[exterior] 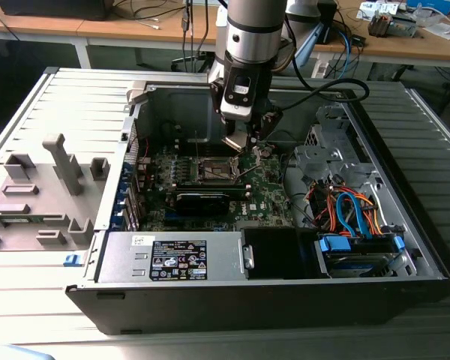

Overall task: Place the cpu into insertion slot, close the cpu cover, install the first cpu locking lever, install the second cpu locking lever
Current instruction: 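Place the cpu into insertion slot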

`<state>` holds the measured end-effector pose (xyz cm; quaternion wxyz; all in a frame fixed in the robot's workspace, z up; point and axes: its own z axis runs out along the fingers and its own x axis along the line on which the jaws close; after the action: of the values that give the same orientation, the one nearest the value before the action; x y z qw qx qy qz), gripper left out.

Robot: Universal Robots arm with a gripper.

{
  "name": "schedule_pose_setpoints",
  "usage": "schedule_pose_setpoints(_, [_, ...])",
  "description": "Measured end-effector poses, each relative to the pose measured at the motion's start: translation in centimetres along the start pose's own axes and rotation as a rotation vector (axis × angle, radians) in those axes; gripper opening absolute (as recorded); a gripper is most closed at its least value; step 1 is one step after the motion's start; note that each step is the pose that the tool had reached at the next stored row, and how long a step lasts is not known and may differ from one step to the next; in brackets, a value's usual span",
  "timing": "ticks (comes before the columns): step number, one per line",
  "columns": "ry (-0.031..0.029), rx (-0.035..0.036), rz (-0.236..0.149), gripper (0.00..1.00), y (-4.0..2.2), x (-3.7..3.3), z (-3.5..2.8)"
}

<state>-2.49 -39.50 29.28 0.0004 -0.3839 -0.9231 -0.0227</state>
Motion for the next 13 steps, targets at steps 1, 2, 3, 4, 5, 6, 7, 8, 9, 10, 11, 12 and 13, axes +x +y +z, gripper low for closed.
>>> schedule_pose_setpoints(1, [-0.0001, 0.0000, 0.001, 0.55, 0.00, 0.00, 0.00])
schedule_pose_setpoints(2, [-0.0001, -0.0001, 0.003, 0.55, 0.00, 0.00, 0.00])
schedule_pose_setpoints(3, [-0.0002, -0.0001, 0.004, 0.55, 0.00, 0.00, 0.00])
schedule_pose_setpoints(4, [-0.0002, -0.0001, 0.005, 0.55, 0.00, 0.00, 0.00])
schedule_pose_setpoints(5, [-0.0003, -0.0002, 0.007, 0.55, 0.00, 0.00, 0.00])
schedule_pose_setpoints(6, [-0.0003, -0.0002, 0.008, 0.55, 0.00, 0.00, 0.00])
schedule_pose_setpoints(7, [-0.0004, -0.0002, 0.009, 0.55, 0.00, 0.00, 0.00])
schedule_pose_setpoints(8, [-0.0004, -0.0003, 0.010, 0.55, 0.00, 0.00, 0.00])
schedule_pose_setpoints(9, [-0.0005, -0.0003, 0.012, 0.55, 0.00, 0.00, 0.01])
schedule_pose_setpoints(10, [-0.0006, -0.0003, 0.014, 0.55, 0.00, 0.00, 0.00])
schedule_pose_setpoints(11, [-0.0007, -0.0004, 0.017, 0.55, 0.00, 0.00, 0.01])
schedule_pose_setpoints(12, [-0.0007, -0.0004, 0.018, 0.55, 0.00, 0.00, 0.01])
schedule_pose_setpoints(13, [-0.0009, -0.0004, 0.020, 0.55, 0.00, 0.00, 0.00])
